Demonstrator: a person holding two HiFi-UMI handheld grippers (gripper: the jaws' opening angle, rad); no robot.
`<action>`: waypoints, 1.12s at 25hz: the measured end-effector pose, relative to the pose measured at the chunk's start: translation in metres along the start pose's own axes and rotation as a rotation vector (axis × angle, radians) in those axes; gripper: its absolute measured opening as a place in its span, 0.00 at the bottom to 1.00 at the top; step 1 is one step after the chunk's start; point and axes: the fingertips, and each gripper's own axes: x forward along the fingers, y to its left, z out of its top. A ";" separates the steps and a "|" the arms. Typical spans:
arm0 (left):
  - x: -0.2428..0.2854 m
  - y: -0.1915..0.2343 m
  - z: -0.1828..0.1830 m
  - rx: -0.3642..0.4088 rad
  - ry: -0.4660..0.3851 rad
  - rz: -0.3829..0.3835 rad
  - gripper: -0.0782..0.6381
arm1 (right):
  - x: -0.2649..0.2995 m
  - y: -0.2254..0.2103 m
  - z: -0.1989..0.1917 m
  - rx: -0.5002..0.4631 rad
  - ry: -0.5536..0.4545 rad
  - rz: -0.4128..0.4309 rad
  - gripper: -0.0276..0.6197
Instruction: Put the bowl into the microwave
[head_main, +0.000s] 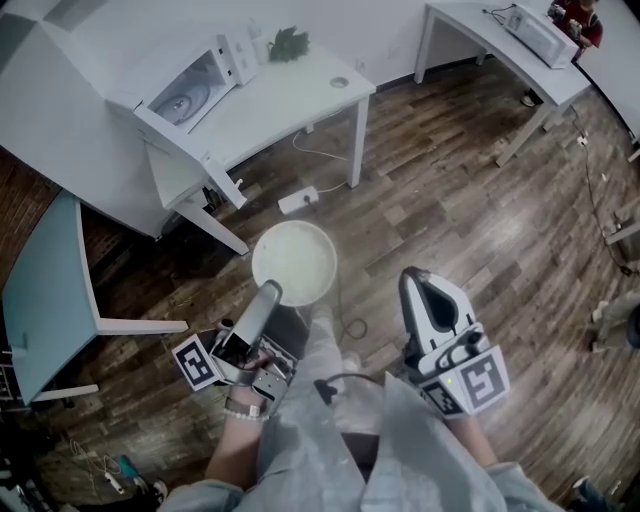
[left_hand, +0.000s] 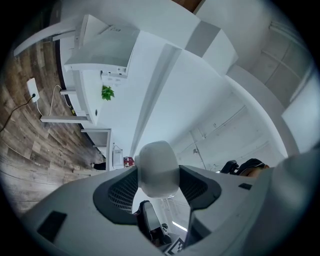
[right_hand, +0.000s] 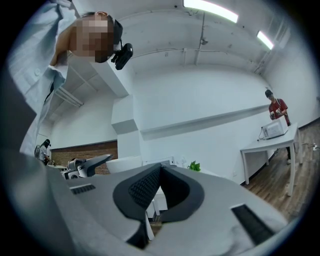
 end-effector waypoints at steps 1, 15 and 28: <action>0.004 0.002 0.002 -0.002 0.007 -0.001 0.46 | 0.003 -0.004 0.000 -0.003 0.001 -0.009 0.04; 0.089 0.046 0.076 -0.070 0.101 -0.026 0.46 | 0.100 -0.063 0.004 -0.087 0.028 -0.091 0.04; 0.140 0.073 0.137 -0.069 0.169 -0.030 0.46 | 0.180 -0.102 0.008 -0.045 0.006 -0.132 0.04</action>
